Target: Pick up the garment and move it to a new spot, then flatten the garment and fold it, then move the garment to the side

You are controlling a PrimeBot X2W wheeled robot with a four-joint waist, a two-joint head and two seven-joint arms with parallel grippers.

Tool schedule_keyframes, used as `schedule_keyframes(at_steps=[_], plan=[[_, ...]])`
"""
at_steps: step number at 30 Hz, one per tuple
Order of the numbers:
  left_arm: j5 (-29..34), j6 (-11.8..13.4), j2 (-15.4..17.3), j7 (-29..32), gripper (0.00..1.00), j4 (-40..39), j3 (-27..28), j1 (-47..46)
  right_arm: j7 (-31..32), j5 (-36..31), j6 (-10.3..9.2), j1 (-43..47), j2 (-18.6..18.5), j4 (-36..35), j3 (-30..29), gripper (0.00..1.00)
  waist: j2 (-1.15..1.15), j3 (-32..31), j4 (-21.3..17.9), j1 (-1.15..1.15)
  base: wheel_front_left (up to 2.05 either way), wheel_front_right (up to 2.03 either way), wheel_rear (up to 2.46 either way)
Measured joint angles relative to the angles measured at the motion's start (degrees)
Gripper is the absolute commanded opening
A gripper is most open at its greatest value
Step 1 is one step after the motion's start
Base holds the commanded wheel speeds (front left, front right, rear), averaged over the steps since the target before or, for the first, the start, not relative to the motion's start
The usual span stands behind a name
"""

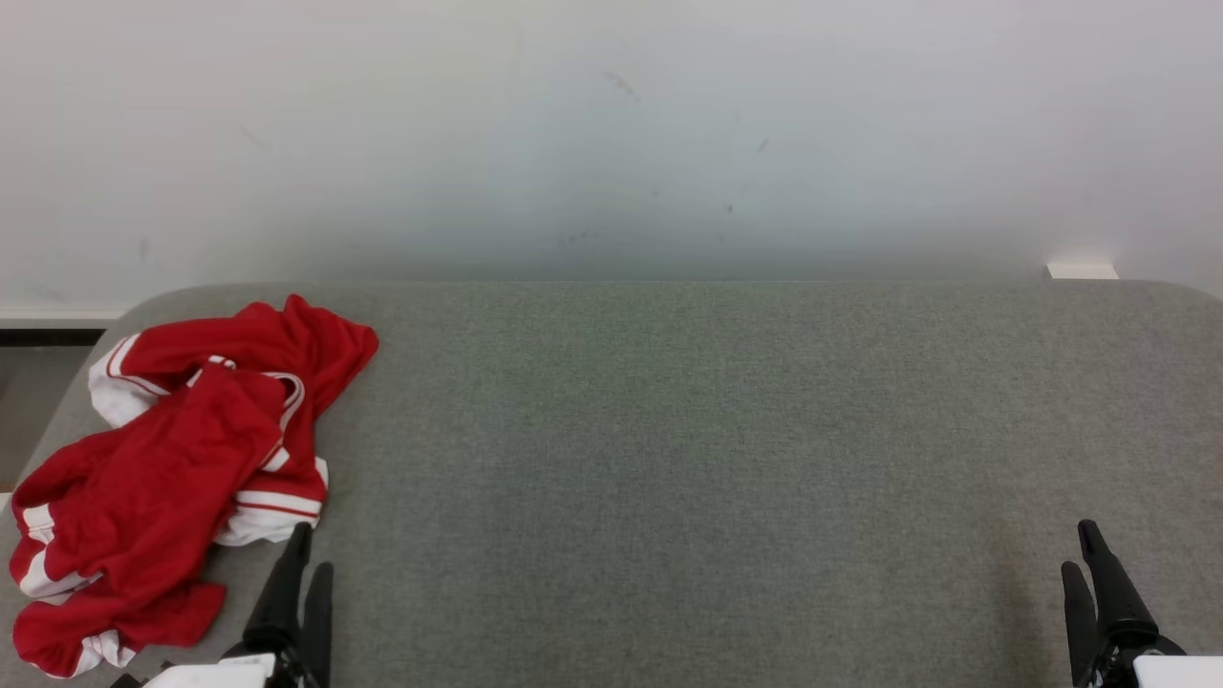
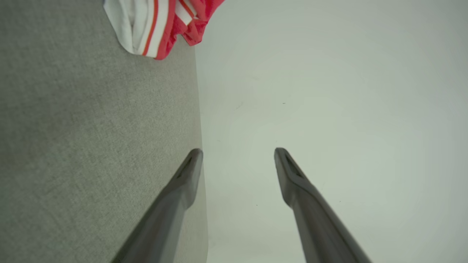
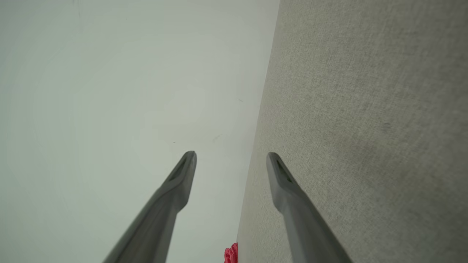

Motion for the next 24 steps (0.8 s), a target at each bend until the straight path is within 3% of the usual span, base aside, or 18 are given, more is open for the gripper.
schedule_keyframes(at_steps=[11, 24], plan=[[2.8, 0.0, 0.0, -3.0, 1.0, -2.4, -1.3, -0.1, -3.1, -2.9, 0.0, -0.1, 0.0, -1.8, 3.3, 1.0, 0.0, 0.1, 0.0, 0.0, 0.0, 0.0, 0.0], [17.4, 0.2, 0.1, -6.2, 1.0, -5.2, -1.8, -0.1, -6.3, -14.0, 0.0, -0.1, -0.5, -5.3, 5.8, 1.0, 0.0, 0.1, 0.1, 0.0, 0.0, 0.0, 0.0]])
